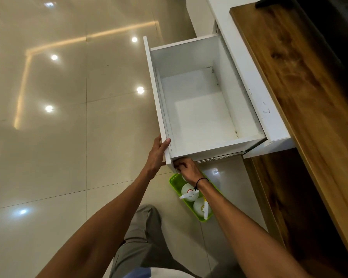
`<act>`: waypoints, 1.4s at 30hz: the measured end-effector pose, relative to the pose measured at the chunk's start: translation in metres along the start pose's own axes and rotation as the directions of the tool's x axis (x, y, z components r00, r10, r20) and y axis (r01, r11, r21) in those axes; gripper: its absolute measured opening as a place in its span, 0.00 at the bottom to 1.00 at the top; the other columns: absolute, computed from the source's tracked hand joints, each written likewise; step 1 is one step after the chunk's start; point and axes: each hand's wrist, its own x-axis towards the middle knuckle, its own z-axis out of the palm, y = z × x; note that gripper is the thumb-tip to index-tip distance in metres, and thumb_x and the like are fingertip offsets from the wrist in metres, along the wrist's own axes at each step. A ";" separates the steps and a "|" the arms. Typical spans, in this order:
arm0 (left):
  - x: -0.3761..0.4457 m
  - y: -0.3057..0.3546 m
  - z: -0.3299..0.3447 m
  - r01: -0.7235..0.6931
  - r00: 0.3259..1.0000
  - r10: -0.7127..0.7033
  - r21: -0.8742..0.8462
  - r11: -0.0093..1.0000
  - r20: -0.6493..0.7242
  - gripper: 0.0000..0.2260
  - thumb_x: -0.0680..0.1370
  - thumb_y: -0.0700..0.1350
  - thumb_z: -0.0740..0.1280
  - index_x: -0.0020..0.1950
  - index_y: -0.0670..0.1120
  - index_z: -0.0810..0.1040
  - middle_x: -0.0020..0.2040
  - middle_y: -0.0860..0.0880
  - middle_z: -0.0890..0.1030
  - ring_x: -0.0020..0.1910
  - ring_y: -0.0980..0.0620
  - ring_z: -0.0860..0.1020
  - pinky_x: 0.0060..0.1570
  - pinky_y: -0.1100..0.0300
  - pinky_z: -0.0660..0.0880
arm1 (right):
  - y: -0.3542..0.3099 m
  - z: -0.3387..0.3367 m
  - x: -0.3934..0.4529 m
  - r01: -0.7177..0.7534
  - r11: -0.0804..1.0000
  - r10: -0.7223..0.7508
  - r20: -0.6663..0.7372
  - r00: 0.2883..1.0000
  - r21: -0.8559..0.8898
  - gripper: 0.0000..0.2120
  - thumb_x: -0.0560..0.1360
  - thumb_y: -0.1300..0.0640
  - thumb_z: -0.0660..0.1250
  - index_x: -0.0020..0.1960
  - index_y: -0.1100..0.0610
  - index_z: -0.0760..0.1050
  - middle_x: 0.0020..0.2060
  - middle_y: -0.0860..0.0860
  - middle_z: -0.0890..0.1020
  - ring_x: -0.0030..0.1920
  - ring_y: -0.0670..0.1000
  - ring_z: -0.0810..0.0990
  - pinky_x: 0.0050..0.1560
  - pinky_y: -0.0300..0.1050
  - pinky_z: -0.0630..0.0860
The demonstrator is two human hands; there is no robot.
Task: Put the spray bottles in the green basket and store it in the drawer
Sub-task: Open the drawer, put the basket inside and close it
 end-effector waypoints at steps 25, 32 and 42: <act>-0.016 -0.082 -0.008 0.262 0.965 -0.252 0.248 0.933 -0.072 0.16 0.88 0.45 0.57 0.73 0.41 0.73 0.67 0.35 0.79 0.59 0.40 0.79 0.64 0.38 0.81 | 0.033 -0.021 -0.017 -0.099 0.989 0.066 -0.272 0.960 -0.110 0.10 0.79 0.64 0.65 0.54 0.63 0.84 0.51 0.61 0.87 0.55 0.62 0.85 0.54 0.50 0.80; -0.009 -0.117 0.035 0.212 0.959 -0.282 0.564 0.798 0.039 0.20 0.85 0.41 0.63 0.76 0.35 0.69 0.66 0.32 0.80 0.57 0.32 0.82 0.52 0.44 0.81 | 0.103 -0.051 -0.036 -0.316 0.943 0.256 -0.384 0.887 -0.103 0.08 0.78 0.57 0.67 0.54 0.56 0.82 0.55 0.59 0.84 0.61 0.61 0.81 0.60 0.54 0.80; 0.014 -0.142 0.061 0.125 0.978 -0.207 0.760 0.638 0.012 0.20 0.83 0.40 0.63 0.74 0.36 0.74 0.73 0.33 0.74 0.73 0.32 0.72 0.70 0.42 0.74 | 0.174 -0.041 -0.043 -0.601 0.799 0.587 -0.202 0.784 -0.010 0.31 0.81 0.62 0.66 0.82 0.53 0.61 0.75 0.64 0.66 0.74 0.69 0.68 0.74 0.60 0.71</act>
